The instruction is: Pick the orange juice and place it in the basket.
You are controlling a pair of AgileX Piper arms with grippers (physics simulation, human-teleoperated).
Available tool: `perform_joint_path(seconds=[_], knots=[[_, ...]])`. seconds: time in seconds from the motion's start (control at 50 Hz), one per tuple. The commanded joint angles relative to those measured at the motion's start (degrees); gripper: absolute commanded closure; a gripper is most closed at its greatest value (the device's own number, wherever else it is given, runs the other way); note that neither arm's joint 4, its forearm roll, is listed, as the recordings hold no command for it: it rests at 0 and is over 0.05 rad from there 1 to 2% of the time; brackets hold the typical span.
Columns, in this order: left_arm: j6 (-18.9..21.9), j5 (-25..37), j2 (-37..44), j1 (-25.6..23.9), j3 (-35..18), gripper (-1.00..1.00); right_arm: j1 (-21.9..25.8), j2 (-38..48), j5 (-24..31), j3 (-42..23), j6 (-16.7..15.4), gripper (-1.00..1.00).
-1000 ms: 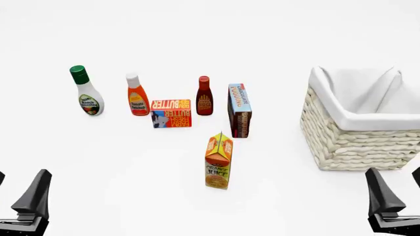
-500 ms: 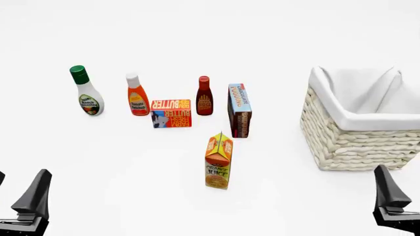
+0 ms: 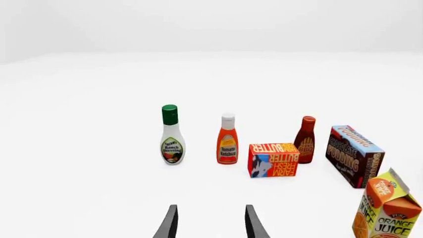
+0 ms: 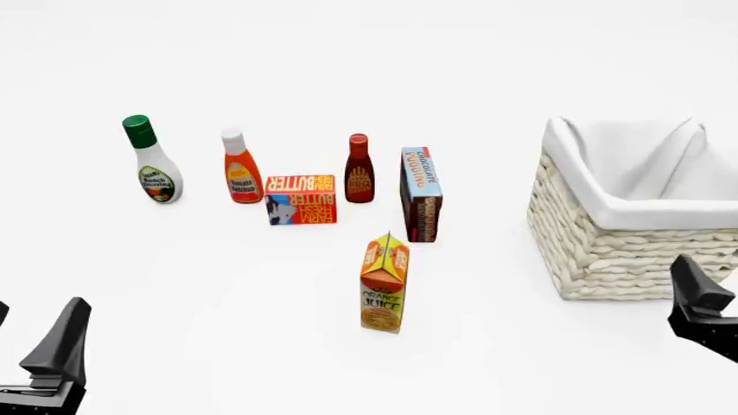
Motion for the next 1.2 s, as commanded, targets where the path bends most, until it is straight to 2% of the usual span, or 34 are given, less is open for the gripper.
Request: perform_joint_path(seconds=[0.02, 0.1, 0.22, 0.32, 0.36, 0.42, 0.52, 0.6, 0.66, 0.72, 0.76, 0.8, 0.84, 0.94, 0.96, 1.0, 1.06, 1.08, 1.1, 1.14, 1.2], knots=[[-0.01, 0.11, 0.00, 0.07, -0.09, -1.00, 0.50, 6.99, 5.41, -6.39, 2.60, -1.00], [-0.01, 0.14, 0.00, 0.07, -0.12, -1.00, 3.08, 9.89, 7.81, -9.15, 4.55, -1.00], [-0.01, 0.18, 0.00, 0.07, -0.16, -1.00, 3.52, 13.44, 11.76, -12.32, 7.67, -1.00], [0.00, 0.17, 0.00, 0.06, -0.15, -1.00, 2.99, 15.05, 14.76, -14.10, 7.41, -1.00], [-0.01, 0.17, 0.00, 0.07, -0.15, -1.00, 5.11, 15.43, 16.89, -15.74, 10.16, -1.00], [0.00, 0.17, 0.00, 0.07, -0.15, -1.00, 4.68, 16.73, 18.62, -16.78, 11.05, -1.00], [0.00, 0.17, 0.00, 0.07, -0.15, -1.00, 7.13, 18.87, 22.74, -20.06, 13.52, -1.00], [-0.02, 0.18, 0.00, 0.07, -0.15, -1.00, 9.84, 21.31, 25.05, -21.48, 17.87, -1.00], [0.00, 0.16, 0.00, 0.07, -0.15, -1.00, 10.58, 22.16, 26.59, -22.73, 19.88, -1.00], [-0.02, 0.16, 0.00, 0.06, -0.14, -1.00, 11.34, 22.91, 27.41, -23.82, 20.24, -1.00], [0.00, 0.17, 0.00, 0.06, -0.15, -1.00, 12.67, 23.10, 28.71, -24.81, 22.47, -1.00], [-0.02, 0.17, 0.00, 0.06, -0.14, -1.00, 13.08, 23.65, 29.64, -25.53, 22.66, -1.00], [0.00, 0.16, 0.00, 0.07, -0.15, -1.00, 15.39, 24.42, 29.43, -25.30, 25.39, -1.00], [-0.01, 0.17, 0.00, 0.07, -0.15, -1.00, 16.57, 25.43, 30.80, -27.18, 26.27, -1.00], [-0.01, 0.16, 0.00, 0.06, -0.15, -1.00, 18.31, 26.24, 31.09, -27.50, 28.23, -1.00], [-0.01, 0.16, 0.00, 0.07, -0.15, -1.00, 18.21, 26.47, 31.73, -28.29, 27.87, -1.00], [0.00, 0.16, 0.00, 0.06, -0.15, -1.00, 20.69, 27.68, 31.98, -28.60, 30.18, -1.00], [-0.01, 0.17, 0.00, 0.07, -0.15, -1.00, 21.02, 28.05, 32.31, -29.10, 30.02, -1.00], [-0.01, 0.17, 0.00, 0.06, -0.15, -1.00, 22.34, 28.37, 32.09, -28.83, 31.51, -1.00], [-0.01, 0.17, 0.00, 0.07, -0.15, -1.00, 22.50, 28.97, 32.92, -29.71, 31.13, -1.00], [-0.01, 0.16, 0.00, 0.07, -0.15, -1.00, 24.22, 30.23, 33.00, -29.69, 32.28, -1.00]])
